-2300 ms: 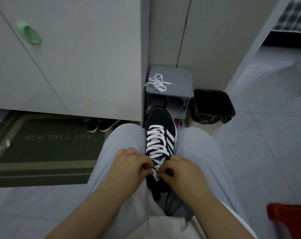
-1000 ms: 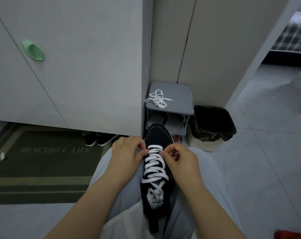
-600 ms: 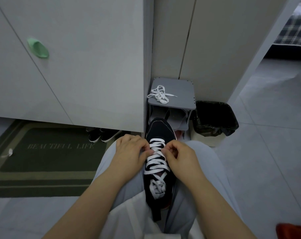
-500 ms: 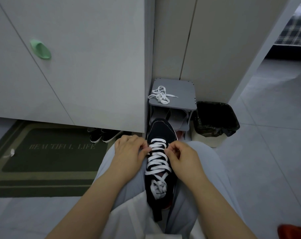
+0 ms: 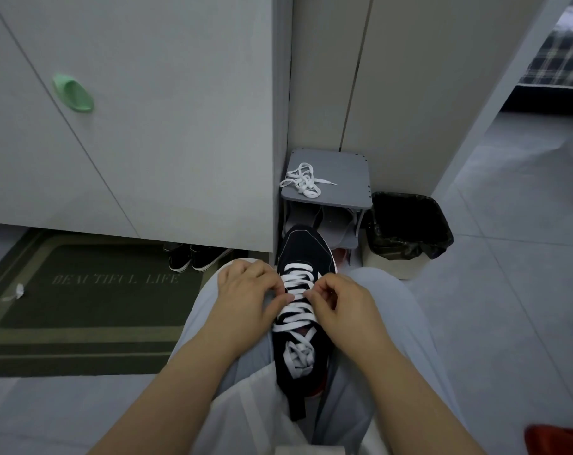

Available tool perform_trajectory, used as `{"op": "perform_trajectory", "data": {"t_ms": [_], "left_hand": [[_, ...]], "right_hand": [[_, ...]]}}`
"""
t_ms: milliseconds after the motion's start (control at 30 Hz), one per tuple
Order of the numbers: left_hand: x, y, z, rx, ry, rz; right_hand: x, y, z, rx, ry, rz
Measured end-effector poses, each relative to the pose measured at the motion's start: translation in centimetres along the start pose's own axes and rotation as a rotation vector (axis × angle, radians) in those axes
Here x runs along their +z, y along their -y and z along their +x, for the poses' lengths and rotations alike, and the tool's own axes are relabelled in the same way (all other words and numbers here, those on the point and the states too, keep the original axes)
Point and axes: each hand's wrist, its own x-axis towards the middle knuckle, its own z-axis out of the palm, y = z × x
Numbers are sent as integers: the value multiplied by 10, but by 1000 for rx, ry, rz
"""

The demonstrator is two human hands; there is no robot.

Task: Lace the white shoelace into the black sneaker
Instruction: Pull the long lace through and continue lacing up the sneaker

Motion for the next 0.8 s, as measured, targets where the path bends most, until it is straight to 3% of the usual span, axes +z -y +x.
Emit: {"op": "perform_trajectory", "data": {"t_ms": [300, 533, 800], "left_hand": [[-1, -1, -7, -28, -62, -80], [-2, -5, -20, 16, 17, 32], [-1, -4, -22, 4, 48, 0]], "right_hand": [[-7, 3, -9, -27, -9, 28], [-2, 6, -13, -27, 26, -73], [-8, 0, -17, -34, 37, -84]]}}
